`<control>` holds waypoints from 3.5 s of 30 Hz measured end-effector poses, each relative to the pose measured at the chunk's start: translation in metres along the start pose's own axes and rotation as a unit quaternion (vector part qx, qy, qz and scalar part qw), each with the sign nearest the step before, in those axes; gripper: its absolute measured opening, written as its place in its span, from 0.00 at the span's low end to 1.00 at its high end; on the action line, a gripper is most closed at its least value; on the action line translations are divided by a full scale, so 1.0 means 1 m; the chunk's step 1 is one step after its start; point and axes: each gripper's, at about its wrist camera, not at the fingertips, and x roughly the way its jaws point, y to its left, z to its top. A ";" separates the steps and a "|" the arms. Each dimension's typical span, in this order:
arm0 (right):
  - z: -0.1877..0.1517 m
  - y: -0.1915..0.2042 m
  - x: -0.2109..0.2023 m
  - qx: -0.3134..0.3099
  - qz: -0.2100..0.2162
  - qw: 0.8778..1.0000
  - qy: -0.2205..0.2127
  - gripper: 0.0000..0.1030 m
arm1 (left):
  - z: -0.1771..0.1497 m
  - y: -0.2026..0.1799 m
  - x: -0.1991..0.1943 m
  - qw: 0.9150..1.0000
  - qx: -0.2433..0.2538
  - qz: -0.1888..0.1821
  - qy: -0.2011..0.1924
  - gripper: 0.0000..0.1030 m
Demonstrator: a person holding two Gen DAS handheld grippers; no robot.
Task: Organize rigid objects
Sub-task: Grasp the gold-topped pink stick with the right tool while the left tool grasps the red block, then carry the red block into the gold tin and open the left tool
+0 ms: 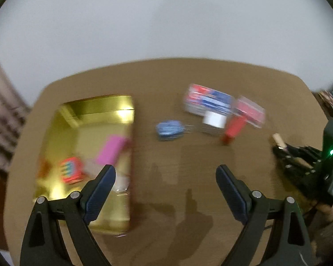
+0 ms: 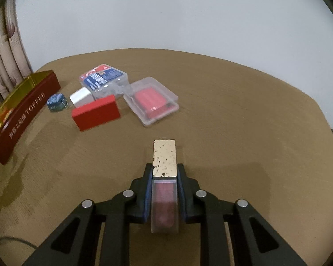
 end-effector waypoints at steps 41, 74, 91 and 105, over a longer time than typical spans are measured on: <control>-0.006 -0.022 -0.013 0.029 0.011 0.999 -0.012 0.20 | 0.066 -0.110 0.139 0.987 0.078 -0.075 0.120 0.18; -0.007 -0.017 -0.009 0.011 -0.012 1.000 -0.010 0.20 | 0.014 -0.066 0.050 0.998 0.003 -0.023 0.065 0.12; -0.007 -0.015 -0.009 0.006 -0.017 1.000 -0.010 0.20 | 0.012 0.090 -0.014 0.992 -0.096 0.073 0.035 0.12; -0.007 -0.013 -0.010 0.004 -0.023 1.000 -0.010 0.20 | -0.020 0.148 0.014 0.982 -0.136 0.105 0.079 0.12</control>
